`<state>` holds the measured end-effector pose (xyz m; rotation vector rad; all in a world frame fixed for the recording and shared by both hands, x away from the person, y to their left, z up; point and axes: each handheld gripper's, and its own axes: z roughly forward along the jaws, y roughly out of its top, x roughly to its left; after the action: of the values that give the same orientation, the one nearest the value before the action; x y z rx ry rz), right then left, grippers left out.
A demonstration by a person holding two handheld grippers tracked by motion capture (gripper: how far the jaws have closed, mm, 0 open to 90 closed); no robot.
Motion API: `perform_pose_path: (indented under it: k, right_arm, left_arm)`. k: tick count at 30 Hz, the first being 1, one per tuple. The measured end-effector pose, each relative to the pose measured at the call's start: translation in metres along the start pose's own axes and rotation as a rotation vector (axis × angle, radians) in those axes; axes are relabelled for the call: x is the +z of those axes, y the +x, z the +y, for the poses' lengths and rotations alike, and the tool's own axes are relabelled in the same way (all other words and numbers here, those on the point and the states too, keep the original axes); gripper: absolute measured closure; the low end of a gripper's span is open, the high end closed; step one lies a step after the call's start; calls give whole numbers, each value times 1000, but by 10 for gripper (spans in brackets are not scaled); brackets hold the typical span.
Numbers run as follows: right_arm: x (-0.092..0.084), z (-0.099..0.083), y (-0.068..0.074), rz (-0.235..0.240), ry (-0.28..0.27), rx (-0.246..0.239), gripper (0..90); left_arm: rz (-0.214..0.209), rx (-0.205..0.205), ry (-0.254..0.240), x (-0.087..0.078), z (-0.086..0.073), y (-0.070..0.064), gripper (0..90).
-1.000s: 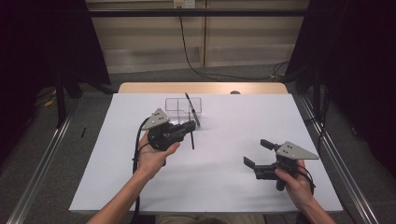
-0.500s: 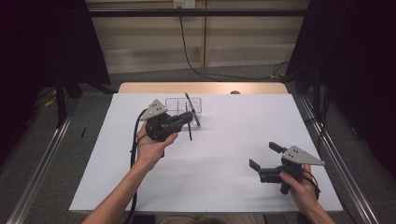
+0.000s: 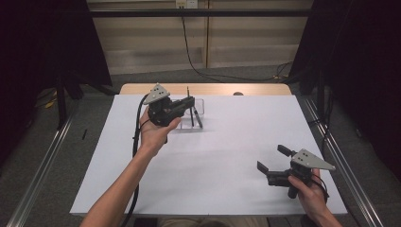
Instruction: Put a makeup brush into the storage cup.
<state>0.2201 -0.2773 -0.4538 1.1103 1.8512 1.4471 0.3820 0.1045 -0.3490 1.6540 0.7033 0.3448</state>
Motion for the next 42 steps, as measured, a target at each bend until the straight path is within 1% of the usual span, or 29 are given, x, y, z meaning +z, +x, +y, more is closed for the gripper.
perform_pose_path:
  k: [3,4,6,7,8,11,12,14,18,20,23,25,27,28,31,33,35,39,42]
  right_arm:
    - [1,-1,1,5,0,2,0]
    - [1,-1,1,7,0,0,0]
    - [2,-1,1,11,1,-1,0]
    - [1,-1,1,9,-4,-8,0]
    - [1,-1,2,11,-8,-5,0]
    - [1,-2,1,19,-3,-1,0]
    - [1,-2,1,19,-3,-1,0]
    - [1,-2,1,21,-5,-1,0]
    - [1,-2,1,32,-1,11,0]
    - [1,-1,1,29,-5,14,0]
    - [0,-1,1,33,-7,19,0]
    - [1,-1,1,35,-7,19,0]
    - [1,-1,1,34,-7,19,0]
    - [1,-2,1,33,-7,19,0]
    - [0,-2,1,37,-8,19,0]
    - [0,-2,1,39,-9,20,0]
    - [0,-2,1,39,-8,20,0]
    - [0,-2,1,42,-9,19,0]
    - [0,-2,1,42,-11,19,0]
  left_arm:
    - [6,-2,-9,5,2,4,860]
    - [9,-5,-7,7,3,6,860]
    - [19,1,-2,11,4,8,860]
    - [20,0,-3,13,4,9,860]
    - [21,-2,-5,15,5,10,860]
    - [21,1,-10,20,7,12,860]
    - [23,11,-7,24,7,12,860]
    - [21,16,-3,27,7,13,860]
    - [24,18,-8,34,6,14,860]
    - [30,22,-6,37,6,15,860]
    - [37,9,-17,41,6,17,860]
    - [45,16,-15,44,7,18,860]
    - [62,10,-28,47,9,20,860]
    - [59,6,-29,48,10,21,860]
    - [60,18,-23,53,12,23,860]
    - [57,29,-15,56,11,23,860]
    - [56,25,-9,58,8,24,860]
    - [72,13,-4,62,4,27,860]
    - [75,15,7,65,1,29,860]
